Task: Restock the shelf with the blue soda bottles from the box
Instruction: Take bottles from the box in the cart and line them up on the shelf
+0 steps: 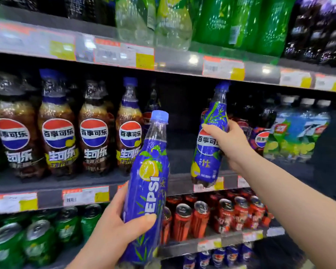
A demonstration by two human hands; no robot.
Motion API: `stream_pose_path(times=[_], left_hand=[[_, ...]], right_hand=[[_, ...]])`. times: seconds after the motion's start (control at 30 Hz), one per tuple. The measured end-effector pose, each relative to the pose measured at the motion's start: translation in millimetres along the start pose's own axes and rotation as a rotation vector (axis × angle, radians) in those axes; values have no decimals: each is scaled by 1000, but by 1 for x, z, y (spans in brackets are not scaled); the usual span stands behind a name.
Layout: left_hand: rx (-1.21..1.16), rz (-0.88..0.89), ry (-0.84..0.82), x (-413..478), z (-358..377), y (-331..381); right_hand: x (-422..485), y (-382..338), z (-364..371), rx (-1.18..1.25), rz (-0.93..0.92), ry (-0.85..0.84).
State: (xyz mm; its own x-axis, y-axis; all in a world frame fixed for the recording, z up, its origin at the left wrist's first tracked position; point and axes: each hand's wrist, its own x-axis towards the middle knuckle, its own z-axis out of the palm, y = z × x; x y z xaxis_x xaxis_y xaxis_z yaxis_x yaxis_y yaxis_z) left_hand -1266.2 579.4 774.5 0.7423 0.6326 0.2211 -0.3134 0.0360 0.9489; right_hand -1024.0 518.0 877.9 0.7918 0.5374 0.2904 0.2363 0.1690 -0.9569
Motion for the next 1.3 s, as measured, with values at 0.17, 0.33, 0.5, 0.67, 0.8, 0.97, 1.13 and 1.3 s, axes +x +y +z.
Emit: stream_pose_path(times=[0.17, 0.33, 0.5, 0.67, 0.8, 0.97, 1.13, 1.3], left_hand=[[14, 34, 146, 13, 29, -9], [34, 82, 268, 28, 55, -10], [33, 119, 392, 32, 70, -13], [44, 123, 479, 28, 77, -14], [56, 117, 508, 29, 79, -13], [83, 97, 500, 30, 80, -12], [78, 80, 462, 29, 78, -10], [46, 87, 445, 28, 77, -6]], right_hand=[[63, 16, 12, 103, 1, -70], [117, 29, 27, 59, -113, -192], [149, 48, 54, 74, -111, -302], [161, 68, 70, 106, -111, -424], [167, 73, 67, 115, -83, -512], [167, 74, 54, -101, -114, -538], [162, 91, 55, -264, 9, -530], [165, 94, 69, -205, 20, -545]])
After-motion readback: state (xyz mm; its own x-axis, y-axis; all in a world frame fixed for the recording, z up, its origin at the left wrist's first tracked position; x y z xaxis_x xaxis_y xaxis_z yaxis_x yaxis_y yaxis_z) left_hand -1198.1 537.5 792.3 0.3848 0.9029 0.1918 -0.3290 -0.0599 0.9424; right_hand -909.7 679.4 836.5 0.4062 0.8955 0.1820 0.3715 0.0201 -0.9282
